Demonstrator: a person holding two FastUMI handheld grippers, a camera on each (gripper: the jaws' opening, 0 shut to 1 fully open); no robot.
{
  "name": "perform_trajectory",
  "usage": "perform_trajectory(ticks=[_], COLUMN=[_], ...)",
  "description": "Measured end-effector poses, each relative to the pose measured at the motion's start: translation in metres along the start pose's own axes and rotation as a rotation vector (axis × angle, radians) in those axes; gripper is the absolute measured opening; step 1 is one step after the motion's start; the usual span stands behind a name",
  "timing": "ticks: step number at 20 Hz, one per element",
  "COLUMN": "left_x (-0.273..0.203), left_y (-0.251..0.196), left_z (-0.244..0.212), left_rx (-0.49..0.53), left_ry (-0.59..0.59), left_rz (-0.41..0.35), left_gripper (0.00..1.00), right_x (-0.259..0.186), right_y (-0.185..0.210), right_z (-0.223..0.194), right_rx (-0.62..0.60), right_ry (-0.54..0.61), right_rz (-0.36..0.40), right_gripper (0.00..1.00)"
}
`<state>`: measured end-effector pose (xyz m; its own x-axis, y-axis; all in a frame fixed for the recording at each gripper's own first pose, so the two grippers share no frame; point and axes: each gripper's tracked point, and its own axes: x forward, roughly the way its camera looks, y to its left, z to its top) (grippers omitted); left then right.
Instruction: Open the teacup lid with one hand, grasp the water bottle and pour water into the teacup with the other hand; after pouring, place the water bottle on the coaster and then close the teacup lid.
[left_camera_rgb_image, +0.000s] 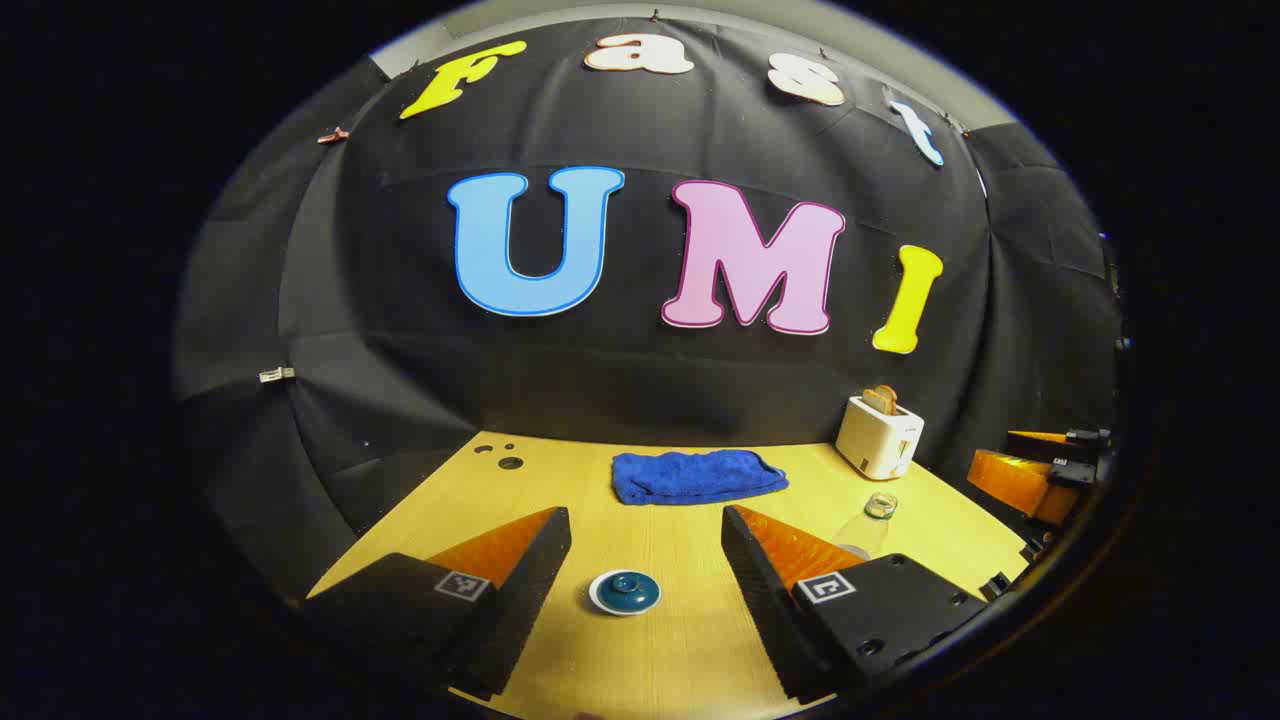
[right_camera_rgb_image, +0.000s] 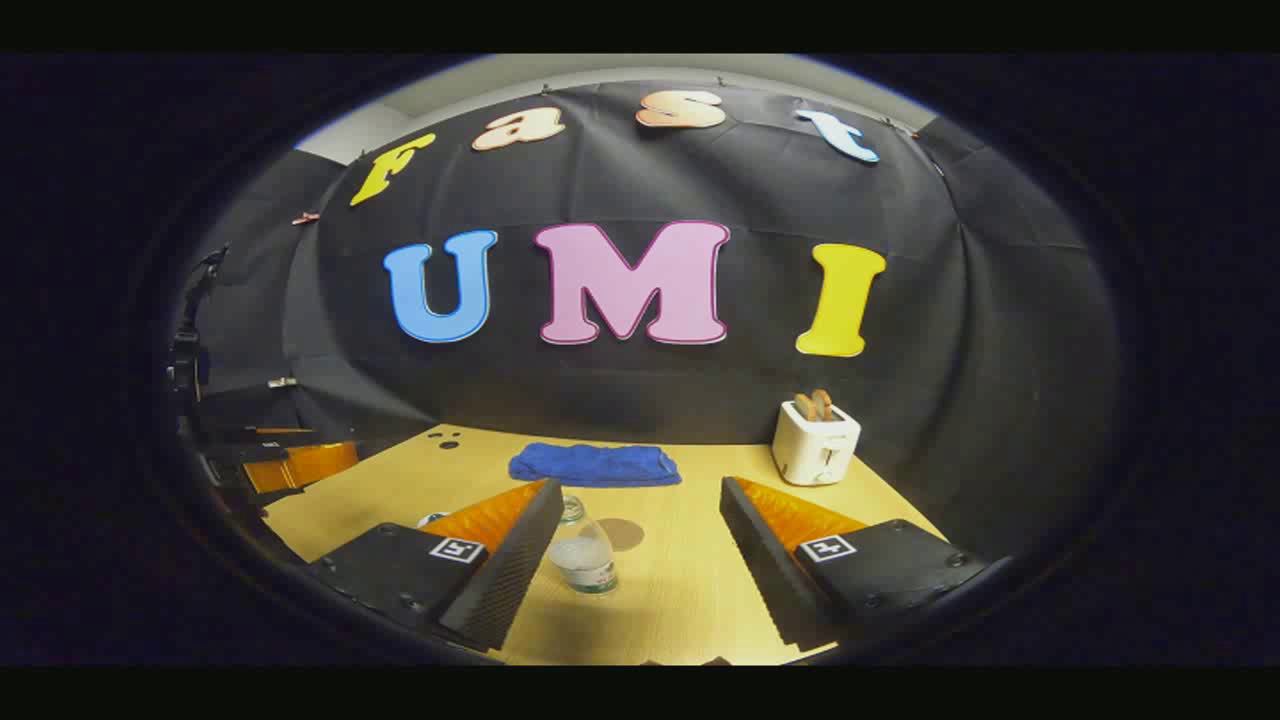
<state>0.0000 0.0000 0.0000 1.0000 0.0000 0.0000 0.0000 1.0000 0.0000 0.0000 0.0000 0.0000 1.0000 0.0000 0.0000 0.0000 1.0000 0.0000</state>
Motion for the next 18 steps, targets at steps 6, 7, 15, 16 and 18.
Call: perform_trajectory(ticks=[6,7,15,16,18], left_x=[0.002,0.002,0.009,0.012,0.020], left_y=[0.010,0.011,0.022,0.024,0.025], left_z=[-0.006,-0.006,-0.028,-0.036,-0.047], left_rx=[0.004,-0.002,0.011,0.003,0.006], left_ry=[0.018,0.024,0.070,0.089,0.102], left_rz=[0.002,0.000,0.008,0.012,0.012], left_gripper=[0.95,0.95,0.95,0.96,0.95], right_x=[0.004,0.005,0.009,0.009,0.010], right_y=[0.016,0.018,0.033,0.035,0.037], right_z=[-0.011,-0.013,-0.026,-0.029,-0.037], right_rx=[-0.006,-0.003,0.009,0.004,-0.001], right_ry=[0.024,0.027,0.059,0.065,0.079], right_rz=[0.037,0.042,0.068,0.070,0.072], right_gripper=[0.98,0.98,0.98,0.98,0.98])
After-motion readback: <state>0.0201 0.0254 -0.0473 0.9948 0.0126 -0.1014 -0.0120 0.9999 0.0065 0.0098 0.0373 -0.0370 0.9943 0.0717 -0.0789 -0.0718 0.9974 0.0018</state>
